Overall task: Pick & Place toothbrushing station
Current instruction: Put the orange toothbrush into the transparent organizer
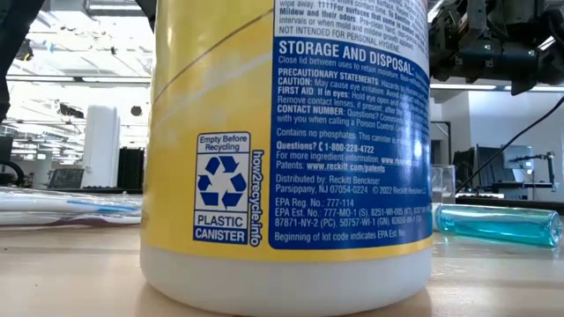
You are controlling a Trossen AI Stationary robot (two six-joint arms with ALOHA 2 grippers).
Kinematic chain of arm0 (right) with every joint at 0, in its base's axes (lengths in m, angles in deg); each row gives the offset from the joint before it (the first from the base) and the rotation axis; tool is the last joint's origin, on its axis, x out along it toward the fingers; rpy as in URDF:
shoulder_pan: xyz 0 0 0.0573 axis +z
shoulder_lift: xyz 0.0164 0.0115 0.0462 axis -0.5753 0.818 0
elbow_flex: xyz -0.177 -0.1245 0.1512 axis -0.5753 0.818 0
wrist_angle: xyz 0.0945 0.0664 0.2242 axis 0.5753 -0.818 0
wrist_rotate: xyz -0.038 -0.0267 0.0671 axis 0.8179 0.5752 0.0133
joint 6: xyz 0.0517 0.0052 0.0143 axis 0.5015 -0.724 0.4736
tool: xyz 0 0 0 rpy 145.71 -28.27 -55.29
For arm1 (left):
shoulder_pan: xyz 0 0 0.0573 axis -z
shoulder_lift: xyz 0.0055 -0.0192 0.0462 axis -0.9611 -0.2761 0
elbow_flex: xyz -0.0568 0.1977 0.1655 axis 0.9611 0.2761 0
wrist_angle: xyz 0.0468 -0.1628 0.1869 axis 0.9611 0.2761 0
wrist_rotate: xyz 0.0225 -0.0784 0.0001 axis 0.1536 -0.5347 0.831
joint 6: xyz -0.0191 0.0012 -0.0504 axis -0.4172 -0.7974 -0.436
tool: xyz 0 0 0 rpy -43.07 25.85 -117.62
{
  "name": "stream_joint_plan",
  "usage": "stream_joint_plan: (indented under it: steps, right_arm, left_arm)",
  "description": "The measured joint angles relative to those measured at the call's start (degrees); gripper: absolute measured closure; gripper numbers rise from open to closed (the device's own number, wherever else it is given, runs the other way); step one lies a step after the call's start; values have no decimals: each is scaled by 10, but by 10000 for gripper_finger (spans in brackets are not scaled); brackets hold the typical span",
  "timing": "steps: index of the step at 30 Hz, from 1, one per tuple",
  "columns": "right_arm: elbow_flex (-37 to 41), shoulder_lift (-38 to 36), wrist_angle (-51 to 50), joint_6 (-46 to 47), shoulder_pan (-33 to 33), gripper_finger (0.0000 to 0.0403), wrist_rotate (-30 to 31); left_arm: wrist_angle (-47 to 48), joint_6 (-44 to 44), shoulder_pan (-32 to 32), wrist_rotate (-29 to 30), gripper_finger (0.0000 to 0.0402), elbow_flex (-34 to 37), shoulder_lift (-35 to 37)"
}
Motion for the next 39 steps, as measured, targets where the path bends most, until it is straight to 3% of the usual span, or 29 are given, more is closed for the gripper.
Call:
stream_joint_plan:
  steps: [16,28,39]
  right_arm:
    - [0,0,4,0,0,282,0]
    - [0,0,-2,-2,1,282,-1]
    - [0,0,-22,-1,-21,282,0]
  left_arm:
    - [-4,13,0,22,401,-7,-1]
    - [-6,15,1,18,401,-60,-68]
    - [4,31,9,18,401,-61,-51]
